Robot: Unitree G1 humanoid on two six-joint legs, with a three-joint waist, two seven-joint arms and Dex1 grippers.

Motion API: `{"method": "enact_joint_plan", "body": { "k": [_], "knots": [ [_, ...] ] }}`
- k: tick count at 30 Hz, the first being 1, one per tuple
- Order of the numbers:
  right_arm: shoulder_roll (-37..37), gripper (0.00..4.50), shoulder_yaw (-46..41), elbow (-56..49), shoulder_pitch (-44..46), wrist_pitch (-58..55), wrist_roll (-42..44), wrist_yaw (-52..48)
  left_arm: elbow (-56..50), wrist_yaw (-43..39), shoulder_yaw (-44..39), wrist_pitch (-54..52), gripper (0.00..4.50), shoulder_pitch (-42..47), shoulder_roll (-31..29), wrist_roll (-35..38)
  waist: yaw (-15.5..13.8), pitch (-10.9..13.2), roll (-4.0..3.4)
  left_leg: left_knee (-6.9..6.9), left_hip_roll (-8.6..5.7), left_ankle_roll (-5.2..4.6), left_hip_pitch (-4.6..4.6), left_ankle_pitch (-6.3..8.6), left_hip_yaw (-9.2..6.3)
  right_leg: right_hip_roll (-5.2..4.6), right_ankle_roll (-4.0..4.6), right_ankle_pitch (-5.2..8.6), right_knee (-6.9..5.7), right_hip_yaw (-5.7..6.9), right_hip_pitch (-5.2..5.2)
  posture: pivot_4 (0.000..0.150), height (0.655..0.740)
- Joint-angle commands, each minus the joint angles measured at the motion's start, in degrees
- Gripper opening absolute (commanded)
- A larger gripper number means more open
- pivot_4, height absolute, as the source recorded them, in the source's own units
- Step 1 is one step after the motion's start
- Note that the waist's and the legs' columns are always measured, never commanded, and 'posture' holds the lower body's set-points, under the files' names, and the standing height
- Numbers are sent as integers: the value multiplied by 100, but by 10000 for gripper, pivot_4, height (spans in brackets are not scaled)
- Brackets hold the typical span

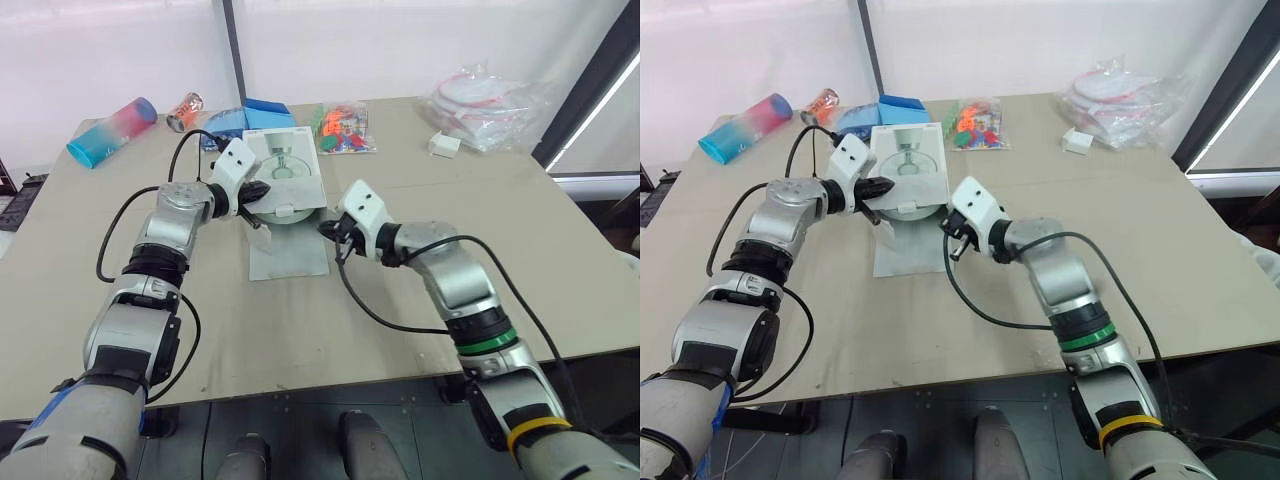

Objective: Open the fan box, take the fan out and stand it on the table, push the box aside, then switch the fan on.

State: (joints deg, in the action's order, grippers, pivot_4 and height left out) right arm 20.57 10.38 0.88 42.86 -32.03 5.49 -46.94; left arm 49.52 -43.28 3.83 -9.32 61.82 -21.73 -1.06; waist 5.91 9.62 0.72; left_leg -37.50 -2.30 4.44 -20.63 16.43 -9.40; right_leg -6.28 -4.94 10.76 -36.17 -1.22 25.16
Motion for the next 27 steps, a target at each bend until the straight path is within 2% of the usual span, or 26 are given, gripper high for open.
{"method": "enact_joint_plan", "body": {
  "k": [1,4,11,17,24,27],
  "knots": [
    [-203,1167,-409,-5,370,-3,399,147,-262,-36,-49,-69,0,-65,-125,31,2,0,0,0,0,0,0,0,0,0,0,0,0,0,0,1500,7400],
    [-504,1167,-547,467,679,56,470,459,-417,-31,-54,-137,0,-132,-143,47,0,0,0,1,0,0,2,0,-2,0,2,-1,-2,0,2,1500,7400],
    [-941,1167,-196,2404,1272,1051,-249,1262,-879,-21,-81,-372,0,-282,-190,112,-5,0,0,5,0,1,0,0,0,-1,2,-1,0,0,6,1500,7400],
    [-1171,1167,-267,3817,1699,1693,-477,1695,-1536,-53,-68,-693,0,-544,-264,201,6,0,0,6,0,2,0,-1,0,-1,4,-2,-2,-2,11,1500,7400],
    [-1215,1167,-188,4166,1749,1959,-624,1765,-3055,-436,279,-915,0,-1144,-567,86,6,-1,-2,7,0,3,0,-1,-1,-1,5,-3,-2,-2,11,1500,7400],
    [-1236,1167,-182,4128,1711,1974,-626,1704,-3339,-546,493,-976,0,-1212,-647,-8,5,-1,-2,6,0,3,0,-2,-1,-1,5,-3,-3,-2,9,1500,7400]
  ]
}}
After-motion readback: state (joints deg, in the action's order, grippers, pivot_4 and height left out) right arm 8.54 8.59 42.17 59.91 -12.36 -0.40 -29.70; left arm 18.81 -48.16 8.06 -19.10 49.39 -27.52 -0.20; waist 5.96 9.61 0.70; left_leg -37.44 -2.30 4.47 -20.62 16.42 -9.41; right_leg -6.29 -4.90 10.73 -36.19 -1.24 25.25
